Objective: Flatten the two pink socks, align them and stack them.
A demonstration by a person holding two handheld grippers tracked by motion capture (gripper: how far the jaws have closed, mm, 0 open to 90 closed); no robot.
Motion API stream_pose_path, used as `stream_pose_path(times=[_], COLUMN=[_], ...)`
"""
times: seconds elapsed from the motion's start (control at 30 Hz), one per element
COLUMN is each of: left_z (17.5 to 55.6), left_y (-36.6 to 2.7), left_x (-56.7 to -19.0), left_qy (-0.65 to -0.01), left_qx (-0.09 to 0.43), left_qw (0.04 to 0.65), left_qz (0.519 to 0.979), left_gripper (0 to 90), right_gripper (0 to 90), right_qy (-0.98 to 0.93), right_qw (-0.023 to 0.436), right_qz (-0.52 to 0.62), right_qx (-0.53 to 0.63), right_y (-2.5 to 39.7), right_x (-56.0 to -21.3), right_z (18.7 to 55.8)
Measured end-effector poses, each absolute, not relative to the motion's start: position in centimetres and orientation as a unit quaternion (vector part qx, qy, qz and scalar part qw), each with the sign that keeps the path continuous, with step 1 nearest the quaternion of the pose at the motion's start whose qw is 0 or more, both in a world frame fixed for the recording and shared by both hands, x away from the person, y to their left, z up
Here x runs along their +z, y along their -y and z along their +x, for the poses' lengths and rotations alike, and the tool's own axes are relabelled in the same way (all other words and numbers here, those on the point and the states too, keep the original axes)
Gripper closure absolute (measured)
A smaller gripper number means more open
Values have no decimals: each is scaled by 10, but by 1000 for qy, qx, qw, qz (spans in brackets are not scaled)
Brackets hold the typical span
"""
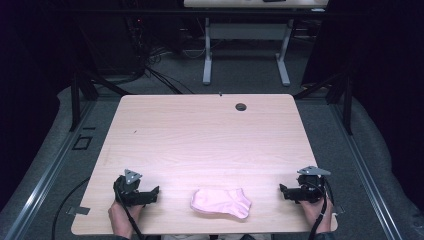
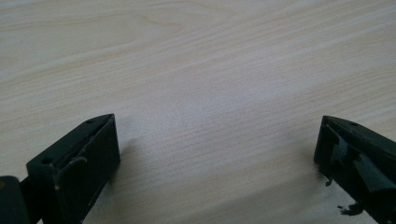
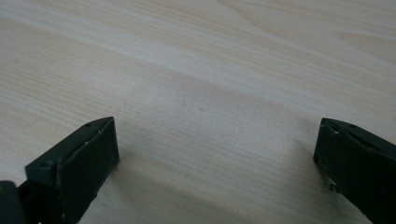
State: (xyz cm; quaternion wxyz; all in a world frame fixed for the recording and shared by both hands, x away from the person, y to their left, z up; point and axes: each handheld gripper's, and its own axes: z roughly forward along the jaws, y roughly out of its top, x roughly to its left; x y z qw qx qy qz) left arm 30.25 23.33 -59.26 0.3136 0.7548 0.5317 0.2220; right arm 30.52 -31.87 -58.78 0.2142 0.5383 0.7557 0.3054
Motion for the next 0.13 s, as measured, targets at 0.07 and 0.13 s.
stream_pose_path(times=[0.07, 0.13], left_z=[303, 304], left_y=[-234, -234], left_x=[-593, -593], left_qy=[-531, -529], left_qx=[221, 221], left_qw=[313, 314], left_qz=[756, 757], left_gripper=[0, 0], right_gripper=[0, 0], right_qy=[-752, -752], right_qw=[218, 218], right_qz=[538, 537], right_qx=[311, 315], right_y=[319, 320], right_x=[-589, -590], right_z=[306, 307])
